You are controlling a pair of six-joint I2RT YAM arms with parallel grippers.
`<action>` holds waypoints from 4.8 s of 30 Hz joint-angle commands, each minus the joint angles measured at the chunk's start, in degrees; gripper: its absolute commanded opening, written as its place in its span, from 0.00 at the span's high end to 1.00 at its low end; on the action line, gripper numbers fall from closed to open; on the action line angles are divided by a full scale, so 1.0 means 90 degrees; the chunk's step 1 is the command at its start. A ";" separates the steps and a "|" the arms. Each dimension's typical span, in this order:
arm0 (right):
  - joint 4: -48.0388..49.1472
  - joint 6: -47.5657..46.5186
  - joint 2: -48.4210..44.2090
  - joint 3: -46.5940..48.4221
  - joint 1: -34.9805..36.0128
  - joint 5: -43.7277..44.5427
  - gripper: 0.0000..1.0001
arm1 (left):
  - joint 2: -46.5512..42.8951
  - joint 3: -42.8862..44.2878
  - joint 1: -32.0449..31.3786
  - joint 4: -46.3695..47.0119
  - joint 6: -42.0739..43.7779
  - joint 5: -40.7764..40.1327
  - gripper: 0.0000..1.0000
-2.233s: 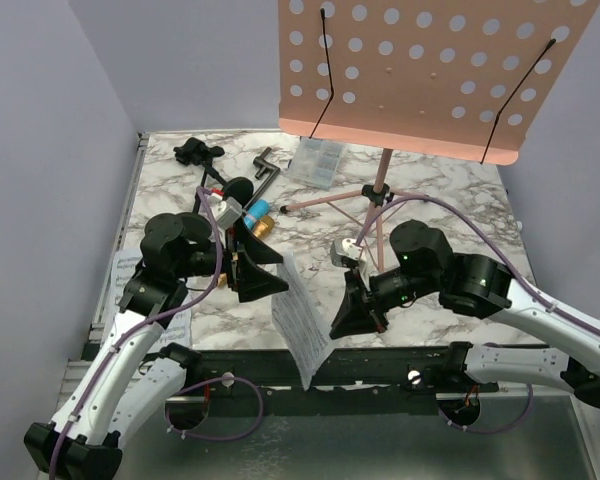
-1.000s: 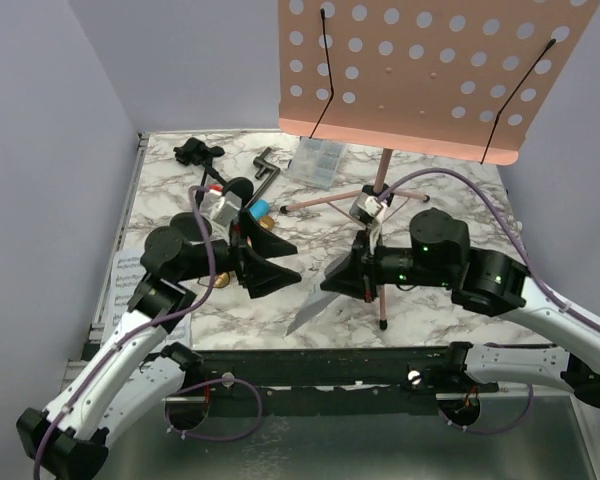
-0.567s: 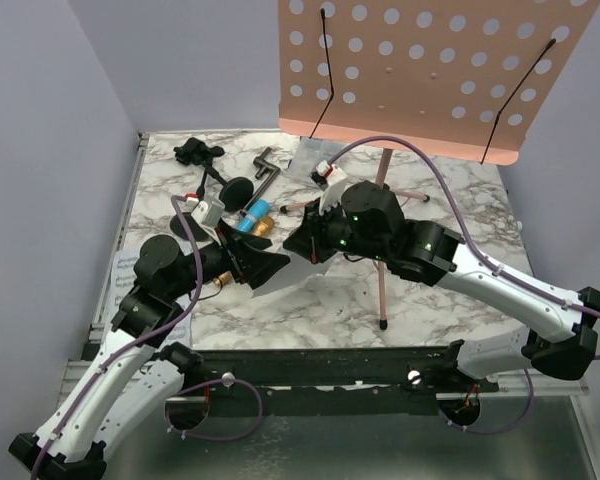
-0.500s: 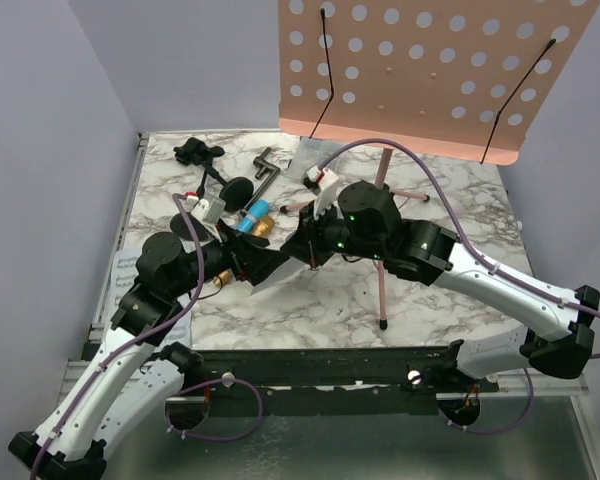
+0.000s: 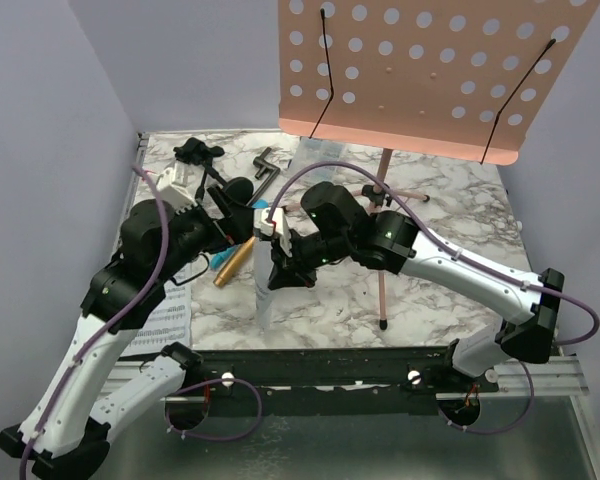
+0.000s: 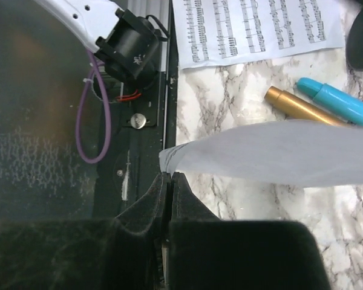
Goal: Set up the instrument practice props
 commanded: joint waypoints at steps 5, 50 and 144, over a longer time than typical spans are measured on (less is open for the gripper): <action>-0.0842 -0.0712 0.0551 0.0685 -0.0012 0.0490 1.00 | 0.1030 0.0356 0.0001 -0.2153 -0.0221 -0.0274 0.01; 0.7438 0.1897 -0.1759 -0.5212 0.0523 0.3571 0.00 | 0.1287 0.1219 0.0001 -0.2787 -0.2315 -0.2089 1.00; -0.0082 -0.1686 0.0265 0.5858 0.0546 0.7566 1.00 | 0.1762 0.2796 0.0039 0.1848 0.1730 0.2319 0.01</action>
